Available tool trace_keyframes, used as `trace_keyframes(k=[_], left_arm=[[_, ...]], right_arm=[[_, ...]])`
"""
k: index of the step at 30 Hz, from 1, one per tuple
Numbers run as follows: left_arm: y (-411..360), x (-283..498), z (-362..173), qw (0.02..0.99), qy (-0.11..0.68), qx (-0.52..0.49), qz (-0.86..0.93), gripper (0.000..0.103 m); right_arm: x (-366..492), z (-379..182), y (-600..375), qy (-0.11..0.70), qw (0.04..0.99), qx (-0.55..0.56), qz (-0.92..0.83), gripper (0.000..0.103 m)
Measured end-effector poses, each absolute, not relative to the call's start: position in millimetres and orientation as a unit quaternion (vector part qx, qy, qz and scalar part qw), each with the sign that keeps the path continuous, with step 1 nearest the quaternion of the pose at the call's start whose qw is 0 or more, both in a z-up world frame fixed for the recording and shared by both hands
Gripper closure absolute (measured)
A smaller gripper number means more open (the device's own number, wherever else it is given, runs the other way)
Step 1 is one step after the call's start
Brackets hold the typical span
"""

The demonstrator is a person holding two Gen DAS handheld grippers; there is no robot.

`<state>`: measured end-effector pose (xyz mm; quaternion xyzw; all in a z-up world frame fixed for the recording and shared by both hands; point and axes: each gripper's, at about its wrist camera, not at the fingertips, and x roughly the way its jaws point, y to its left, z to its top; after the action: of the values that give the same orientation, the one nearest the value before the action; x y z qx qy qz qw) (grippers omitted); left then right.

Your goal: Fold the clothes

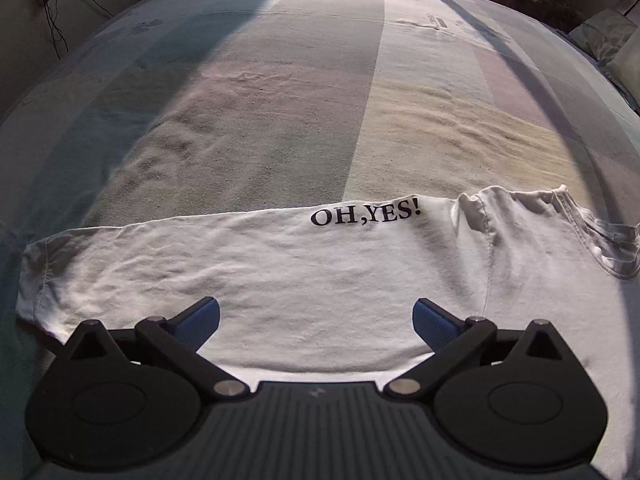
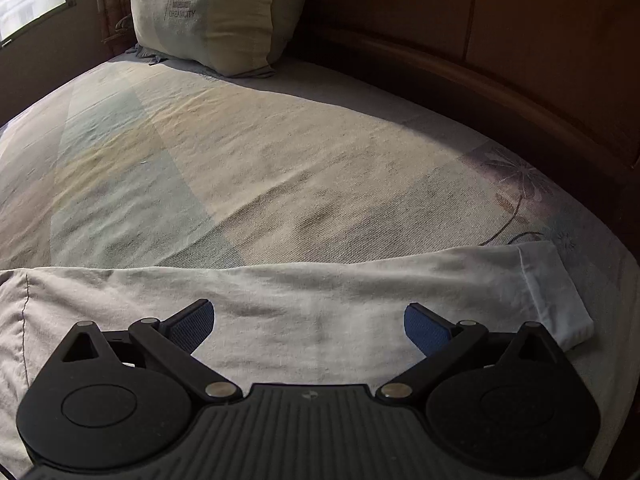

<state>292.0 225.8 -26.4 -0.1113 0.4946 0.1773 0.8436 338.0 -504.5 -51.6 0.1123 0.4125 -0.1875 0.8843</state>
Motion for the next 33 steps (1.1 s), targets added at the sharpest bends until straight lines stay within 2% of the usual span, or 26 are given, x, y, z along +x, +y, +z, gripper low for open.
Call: trace_keyframes(k=[5, 11, 15, 18, 22, 26, 33], left_arm=[[221, 287, -34, 0.837, 0.507, -0.113, 0.172, 0.001], [212, 284, -35, 0.84, 0.516, -0.088, 0.147, 0.001], [205, 287, -38, 0.842, 0.518, -0.08, 0.128, 0.001], [202, 295, -43, 0.845, 0.519, -0.068, 0.111, 0.001], [204, 313, -51, 0.848, 0.517, -0.043, 0.105, 0.001], [208, 331, -38, 0.861, 0.494, -0.052, 0.108, 0.001], [125, 322, -26, 0.863, 0.497, 0.028, -0.09, 0.001]], right_arm=[[372, -75, -535, 0.423, 0.874, 0.097, -0.216, 0.0], [397, -63, -553, 0.45, 0.861, 0.102, -0.214, 0.0], [373, -44, -539, 0.434, 0.87, 0.139, -0.188, 0.0], [362, -57, -528, 0.454, 0.858, 0.15, -0.187, 0.0], [369, -72, -516, 0.452, 0.862, 0.097, -0.207, 0.0], [386, -59, -513, 0.451, 0.863, 0.101, -0.206, 0.0], [360, -7, -389, 0.424, 0.905, 0.013, 0.039, 0.0]])
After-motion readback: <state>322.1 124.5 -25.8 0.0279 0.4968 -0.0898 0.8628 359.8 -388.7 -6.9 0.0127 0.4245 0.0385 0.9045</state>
